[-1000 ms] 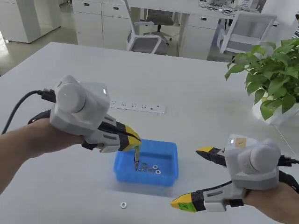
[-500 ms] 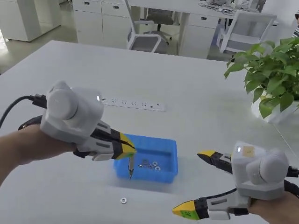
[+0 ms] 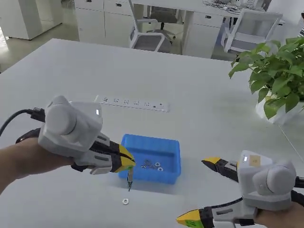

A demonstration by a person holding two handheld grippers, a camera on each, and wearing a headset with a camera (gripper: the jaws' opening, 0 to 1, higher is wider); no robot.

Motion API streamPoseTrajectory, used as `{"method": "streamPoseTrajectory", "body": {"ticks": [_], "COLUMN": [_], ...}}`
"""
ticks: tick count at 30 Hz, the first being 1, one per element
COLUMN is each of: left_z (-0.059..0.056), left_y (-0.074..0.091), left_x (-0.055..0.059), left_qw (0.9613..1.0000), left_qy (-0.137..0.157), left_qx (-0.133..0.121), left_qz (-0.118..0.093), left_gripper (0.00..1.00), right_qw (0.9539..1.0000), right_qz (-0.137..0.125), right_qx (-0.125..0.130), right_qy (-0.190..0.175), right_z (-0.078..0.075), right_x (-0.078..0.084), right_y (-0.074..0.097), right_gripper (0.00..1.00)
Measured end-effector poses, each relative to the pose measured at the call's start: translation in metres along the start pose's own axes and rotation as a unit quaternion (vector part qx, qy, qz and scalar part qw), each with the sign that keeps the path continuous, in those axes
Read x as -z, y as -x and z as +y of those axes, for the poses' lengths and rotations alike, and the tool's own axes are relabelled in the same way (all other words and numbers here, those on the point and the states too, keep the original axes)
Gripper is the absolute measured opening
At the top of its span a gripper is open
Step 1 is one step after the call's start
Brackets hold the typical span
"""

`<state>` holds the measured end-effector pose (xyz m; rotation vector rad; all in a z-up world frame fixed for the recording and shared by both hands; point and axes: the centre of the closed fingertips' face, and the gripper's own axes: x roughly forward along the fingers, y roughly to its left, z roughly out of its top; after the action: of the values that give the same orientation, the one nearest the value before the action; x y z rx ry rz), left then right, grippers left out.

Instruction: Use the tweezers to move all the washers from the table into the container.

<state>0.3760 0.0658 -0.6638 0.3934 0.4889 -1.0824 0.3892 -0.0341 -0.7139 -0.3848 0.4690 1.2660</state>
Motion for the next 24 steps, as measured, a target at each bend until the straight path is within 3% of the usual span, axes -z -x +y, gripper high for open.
{"method": "streamPoseTrajectory", "body": {"ticks": [12,24], "left_z": [-0.009,-0.010], "left_y": [-0.005,-0.009], "left_x": [0.010,0.018], "left_qw": [0.9999,0.9997], "left_qy": [0.012,0.019], "left_qx": [0.004,0.006], "left_qz": [0.007,0.012], "left_gripper": [0.05,0.05], "right_qw": [0.9999,0.9997], "right_qz": [0.013,0.021], "right_qx": [-0.005,-0.013], "right_qy": [0.008,0.010], "right_z": [0.000,0.003], "right_x": [0.003,0.009], "right_y": [-0.002,-0.003], "right_gripper": [1.00,1.00]}}
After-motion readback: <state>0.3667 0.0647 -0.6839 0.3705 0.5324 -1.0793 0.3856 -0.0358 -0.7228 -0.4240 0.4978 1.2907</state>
